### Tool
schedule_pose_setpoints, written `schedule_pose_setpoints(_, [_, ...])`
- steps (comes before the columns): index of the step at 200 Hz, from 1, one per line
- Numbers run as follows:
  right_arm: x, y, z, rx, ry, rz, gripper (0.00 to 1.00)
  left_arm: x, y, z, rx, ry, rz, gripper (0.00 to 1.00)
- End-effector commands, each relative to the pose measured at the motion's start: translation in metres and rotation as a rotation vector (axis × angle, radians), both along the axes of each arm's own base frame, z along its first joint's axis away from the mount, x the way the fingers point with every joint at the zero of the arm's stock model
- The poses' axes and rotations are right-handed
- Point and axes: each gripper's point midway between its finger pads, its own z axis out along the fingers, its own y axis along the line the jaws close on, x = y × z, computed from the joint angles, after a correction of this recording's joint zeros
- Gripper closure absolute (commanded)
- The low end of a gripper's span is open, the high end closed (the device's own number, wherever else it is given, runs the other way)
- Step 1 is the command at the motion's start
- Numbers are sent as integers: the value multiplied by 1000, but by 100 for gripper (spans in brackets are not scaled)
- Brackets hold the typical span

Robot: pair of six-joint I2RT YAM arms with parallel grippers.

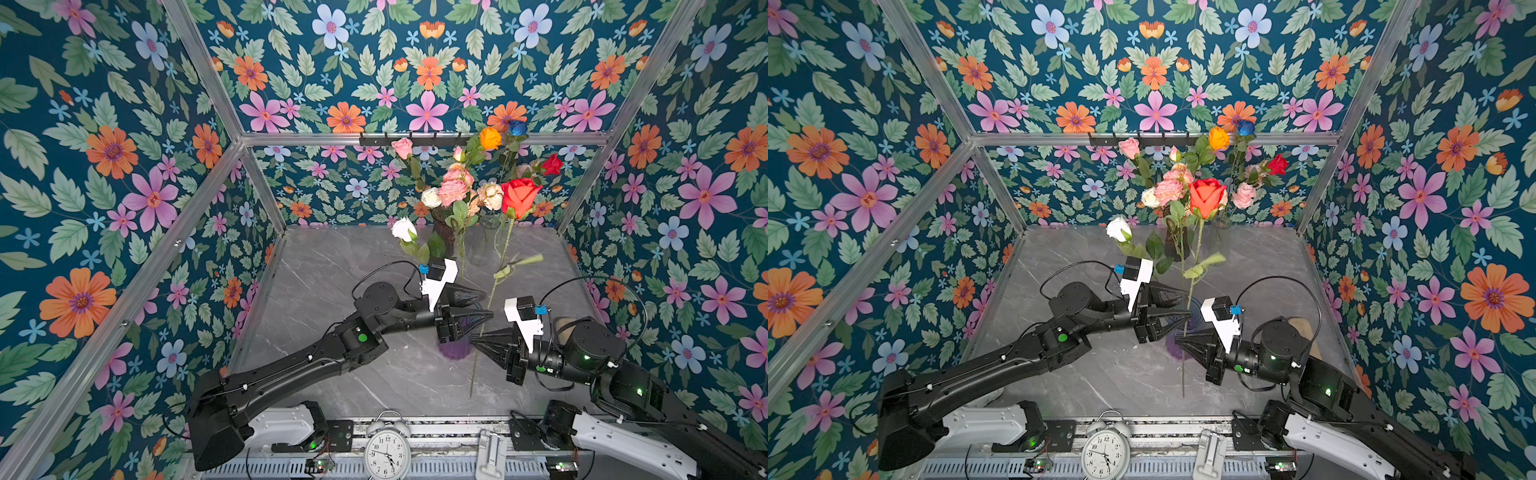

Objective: Arrange the flowers into the vase

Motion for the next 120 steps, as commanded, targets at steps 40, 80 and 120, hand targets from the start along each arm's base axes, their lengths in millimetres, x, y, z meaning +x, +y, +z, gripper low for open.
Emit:
schedule_pose_setpoints(40, [-4, 7, -6, -9, 16, 46, 100, 1, -1, -14, 87, -1, 9, 59])
schedule_pose_setpoints(80, [-3, 0, -13, -35, 14, 14, 100, 4, 0, -11, 98, 3, 33, 61])
schedule_pose_setpoints(120, [-2, -5, -21, -61, 22, -4, 100, 0, -4, -7, 95, -1, -2, 71])
